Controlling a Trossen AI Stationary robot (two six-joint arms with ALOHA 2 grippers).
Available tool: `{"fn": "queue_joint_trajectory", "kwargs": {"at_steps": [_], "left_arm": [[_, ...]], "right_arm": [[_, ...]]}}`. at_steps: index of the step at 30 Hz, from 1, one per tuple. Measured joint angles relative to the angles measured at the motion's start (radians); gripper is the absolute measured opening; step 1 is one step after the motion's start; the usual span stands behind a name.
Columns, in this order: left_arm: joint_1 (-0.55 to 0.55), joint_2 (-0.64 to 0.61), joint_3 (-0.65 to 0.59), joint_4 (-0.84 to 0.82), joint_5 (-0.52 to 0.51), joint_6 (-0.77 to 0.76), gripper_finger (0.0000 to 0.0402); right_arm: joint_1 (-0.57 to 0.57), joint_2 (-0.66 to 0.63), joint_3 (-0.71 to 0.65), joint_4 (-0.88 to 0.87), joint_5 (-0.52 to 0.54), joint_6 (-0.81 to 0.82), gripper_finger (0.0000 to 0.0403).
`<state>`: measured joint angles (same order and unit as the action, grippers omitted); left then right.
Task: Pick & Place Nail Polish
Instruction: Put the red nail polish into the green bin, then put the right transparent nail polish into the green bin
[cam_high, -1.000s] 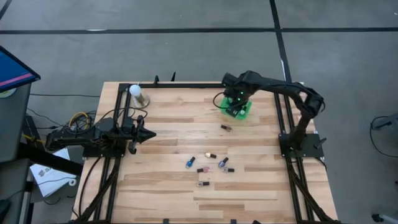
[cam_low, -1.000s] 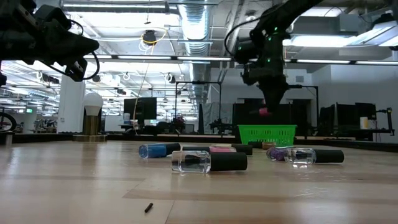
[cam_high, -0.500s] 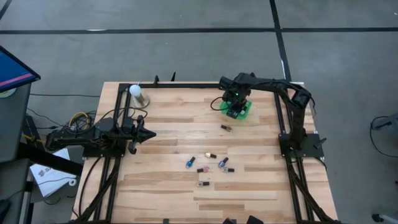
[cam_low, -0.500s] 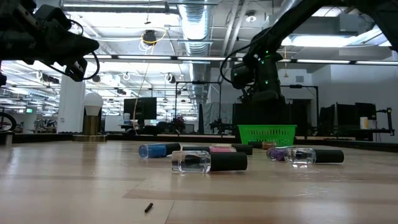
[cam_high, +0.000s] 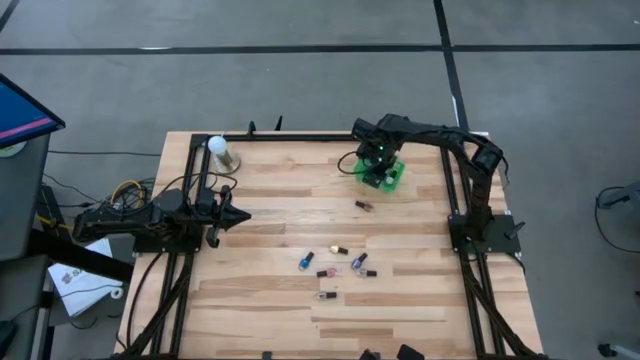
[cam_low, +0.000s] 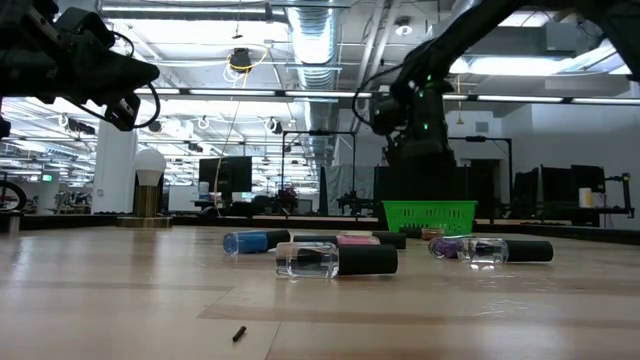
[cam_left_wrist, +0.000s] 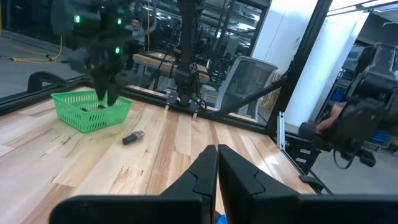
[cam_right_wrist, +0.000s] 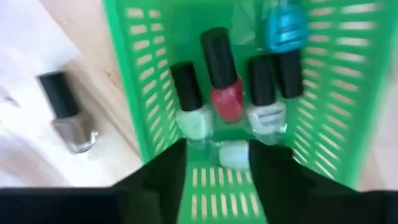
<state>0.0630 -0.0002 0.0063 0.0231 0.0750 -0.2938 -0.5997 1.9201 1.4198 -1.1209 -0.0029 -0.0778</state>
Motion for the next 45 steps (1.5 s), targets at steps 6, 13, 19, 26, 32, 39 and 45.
{"fn": "queue_joint_trajectory", "kwargs": {"at_steps": [6,13,19,26,32,39,45], "left_arm": [[0.000,0.000,0.000,0.000,0.000,0.000,0.0008],[0.000,0.000,0.000,0.000,0.000,0.000,0.0008],[0.000,0.000,0.000,0.000,0.000,0.000,0.0008],[0.000,0.000,0.000,0.000,0.000,0.000,0.0008],[0.000,0.000,0.000,0.000,0.000,0.000,0.0008],[0.000,0.000,0.000,0.000,0.000,0.000,0.0008],[0.000,0.000,0.000,0.002,0.000,0.000,0.0008]], "right_arm": [[0.042,-0.108,0.069,-0.027,0.000,0.082,0.0232],[0.244,-0.274,0.072,0.025,-0.001,0.239,0.0228],[0.541,-0.331,0.072,0.110,-0.001,0.422,0.0216],[0.853,-0.261,0.070,0.155,0.006,0.616,0.0218],[1.008,-0.130,0.071,0.146,0.007,0.697,0.0217],[1.034,0.005,0.070,0.113,0.006,0.652,0.0215],[1.001,0.071,0.054,0.128,0.006,0.582,0.0219]]}}
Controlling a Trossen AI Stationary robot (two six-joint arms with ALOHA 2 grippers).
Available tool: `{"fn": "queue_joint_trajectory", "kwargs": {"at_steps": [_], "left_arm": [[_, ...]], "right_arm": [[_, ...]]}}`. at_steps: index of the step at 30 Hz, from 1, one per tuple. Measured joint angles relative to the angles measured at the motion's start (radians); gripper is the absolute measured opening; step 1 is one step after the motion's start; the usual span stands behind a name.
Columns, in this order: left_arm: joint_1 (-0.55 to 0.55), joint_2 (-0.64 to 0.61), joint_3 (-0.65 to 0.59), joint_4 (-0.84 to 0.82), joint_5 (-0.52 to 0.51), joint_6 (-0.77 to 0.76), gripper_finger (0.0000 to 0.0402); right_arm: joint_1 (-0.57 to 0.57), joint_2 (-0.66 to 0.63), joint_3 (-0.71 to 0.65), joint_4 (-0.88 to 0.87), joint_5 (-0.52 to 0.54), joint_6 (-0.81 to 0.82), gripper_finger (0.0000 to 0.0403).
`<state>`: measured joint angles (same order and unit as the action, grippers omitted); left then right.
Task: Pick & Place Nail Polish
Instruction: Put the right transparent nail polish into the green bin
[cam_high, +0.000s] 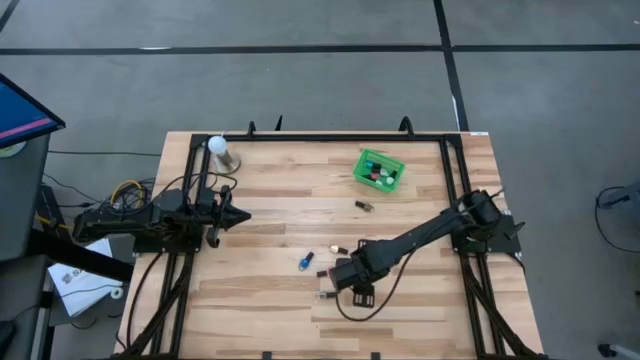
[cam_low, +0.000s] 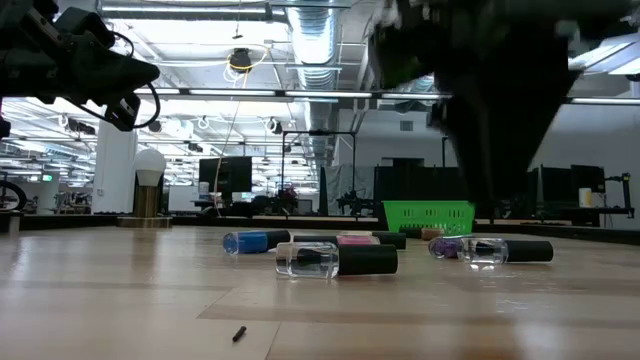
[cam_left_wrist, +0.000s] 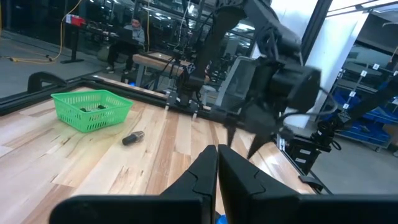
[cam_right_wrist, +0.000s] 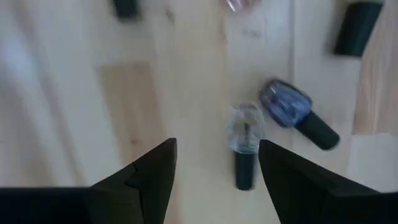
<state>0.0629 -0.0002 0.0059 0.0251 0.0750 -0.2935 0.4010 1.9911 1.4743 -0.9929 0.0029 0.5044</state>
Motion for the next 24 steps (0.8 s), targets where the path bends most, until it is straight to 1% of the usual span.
{"fn": "queue_joint_trajectory", "kwargs": {"at_steps": [7,11,14,18,22,23,24], "left_arm": [[0.000,0.000,0.000,0.005,0.000,0.000,0.0008],[0.000,0.000,-0.001,0.007,0.000,0.000,0.0008],[0.000,0.000,-0.001,0.009,0.000,0.000,0.0008],[0.000,0.000,-0.001,0.011,0.000,0.000,0.0008],[0.000,0.000,-0.001,0.013,0.000,0.000,0.0008],[0.000,0.000,-0.001,0.014,0.000,0.000,0.0008],[0.000,0.000,-0.001,0.014,0.000,0.000,0.0008]], "right_arm": [[-0.034,0.026,-0.072,0.080,-0.032,-0.033,0.0217],[-0.044,0.027,-0.120,0.117,-0.032,-0.022,0.0216],[-0.044,0.024,-0.142,0.133,-0.032,-0.008,0.0207],[-0.036,0.019,-0.166,0.159,-0.026,0.019,0.0170],[-0.029,0.020,-0.167,0.164,-0.024,0.027,0.0109],[-0.028,0.020,-0.168,0.166,-0.025,0.027,0.0098],[-0.028,0.020,-0.168,0.167,-0.026,0.028,0.0097]]}}
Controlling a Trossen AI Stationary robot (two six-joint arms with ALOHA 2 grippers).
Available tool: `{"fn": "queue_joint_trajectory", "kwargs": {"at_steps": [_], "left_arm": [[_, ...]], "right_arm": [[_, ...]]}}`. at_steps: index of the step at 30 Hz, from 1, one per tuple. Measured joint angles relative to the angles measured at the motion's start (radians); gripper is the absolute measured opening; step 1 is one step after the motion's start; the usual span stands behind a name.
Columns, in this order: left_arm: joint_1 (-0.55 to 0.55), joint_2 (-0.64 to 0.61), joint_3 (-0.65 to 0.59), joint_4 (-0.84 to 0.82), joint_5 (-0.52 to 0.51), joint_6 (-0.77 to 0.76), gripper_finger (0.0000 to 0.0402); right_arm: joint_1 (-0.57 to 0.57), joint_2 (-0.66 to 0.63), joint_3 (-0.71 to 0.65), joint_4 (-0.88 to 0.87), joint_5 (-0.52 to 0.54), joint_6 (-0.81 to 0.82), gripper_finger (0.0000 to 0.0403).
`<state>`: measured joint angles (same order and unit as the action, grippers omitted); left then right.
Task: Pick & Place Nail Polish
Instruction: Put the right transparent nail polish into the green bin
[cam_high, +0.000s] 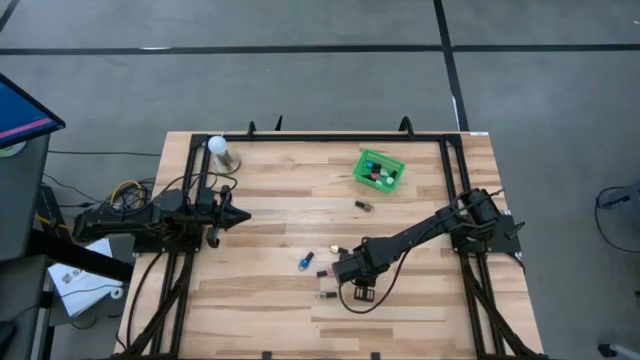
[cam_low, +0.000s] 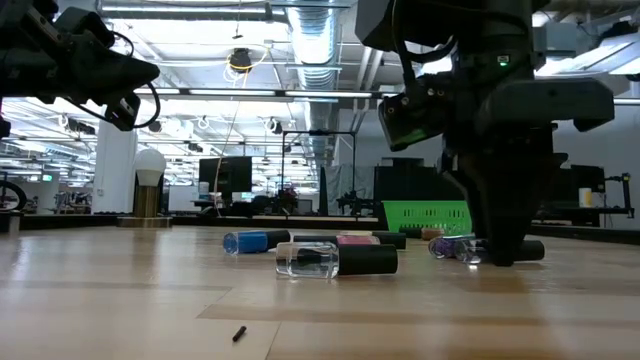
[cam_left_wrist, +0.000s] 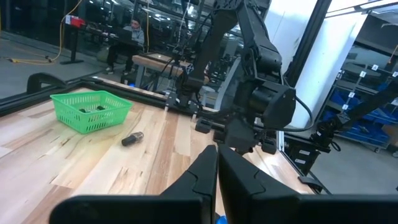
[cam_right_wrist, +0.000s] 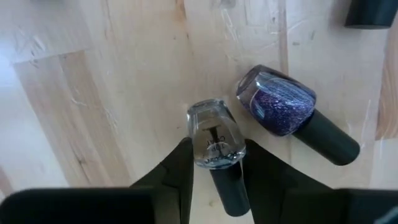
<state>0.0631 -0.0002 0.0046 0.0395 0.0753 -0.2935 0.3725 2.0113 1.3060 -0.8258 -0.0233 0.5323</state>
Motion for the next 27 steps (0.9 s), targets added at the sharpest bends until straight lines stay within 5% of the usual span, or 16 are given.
{"fn": "queue_joint_trajectory", "kwargs": {"at_steps": [17,27], "left_arm": [[0.000,0.000,0.000,0.003,0.000,0.000,0.0008],[0.000,0.000,0.000,0.003,0.000,0.000,0.0008]], "right_arm": [[-0.003,-0.113,-0.005,0.039,-0.046,0.015,0.0097],[-0.171,-0.322,-0.003,-0.016,0.091,0.002,0.0094]]}}
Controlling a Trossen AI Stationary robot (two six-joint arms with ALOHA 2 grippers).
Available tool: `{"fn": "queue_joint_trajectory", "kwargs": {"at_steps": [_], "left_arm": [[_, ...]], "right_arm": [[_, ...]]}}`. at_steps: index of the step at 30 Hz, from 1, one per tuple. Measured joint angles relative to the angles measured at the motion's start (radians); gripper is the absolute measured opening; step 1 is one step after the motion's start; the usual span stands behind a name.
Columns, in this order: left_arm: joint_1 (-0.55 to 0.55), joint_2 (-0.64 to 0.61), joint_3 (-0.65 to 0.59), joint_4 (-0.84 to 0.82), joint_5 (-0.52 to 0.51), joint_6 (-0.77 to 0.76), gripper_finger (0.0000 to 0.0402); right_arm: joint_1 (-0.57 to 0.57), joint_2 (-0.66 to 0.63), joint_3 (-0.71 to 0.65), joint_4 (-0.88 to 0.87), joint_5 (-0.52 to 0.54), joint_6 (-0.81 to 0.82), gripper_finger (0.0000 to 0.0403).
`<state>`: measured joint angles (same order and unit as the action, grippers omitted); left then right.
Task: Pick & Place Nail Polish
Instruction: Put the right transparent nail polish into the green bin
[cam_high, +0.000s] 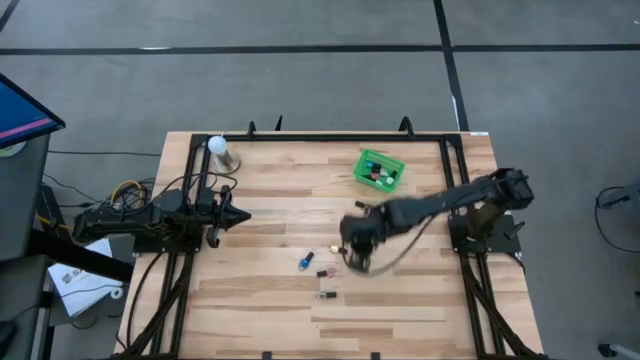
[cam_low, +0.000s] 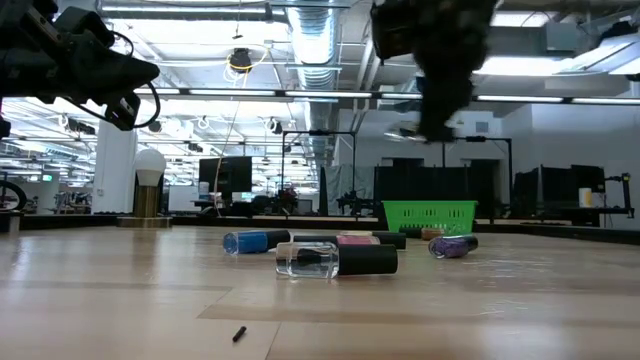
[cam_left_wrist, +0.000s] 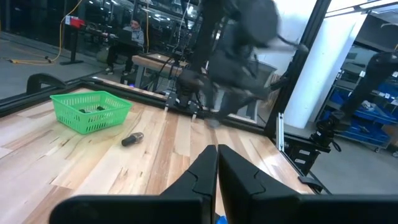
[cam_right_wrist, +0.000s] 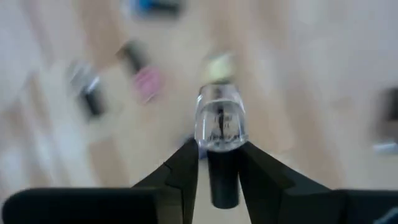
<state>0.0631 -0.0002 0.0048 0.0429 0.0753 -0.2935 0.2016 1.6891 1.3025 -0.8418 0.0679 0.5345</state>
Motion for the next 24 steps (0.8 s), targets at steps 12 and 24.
{"fn": "queue_joint_trajectory", "kwargs": {"at_steps": [12,24], "left_arm": [[0.000,0.000,0.000,0.001,0.000,0.000,0.0008],[0.000,0.000,0.001,0.000,0.000,0.000,0.0008]], "right_arm": [[-0.440,-0.131,0.004,-0.024,-0.001,-0.170,0.0032],[-0.469,-0.107,0.010,0.097,-0.017,0.012,0.0065]]}}
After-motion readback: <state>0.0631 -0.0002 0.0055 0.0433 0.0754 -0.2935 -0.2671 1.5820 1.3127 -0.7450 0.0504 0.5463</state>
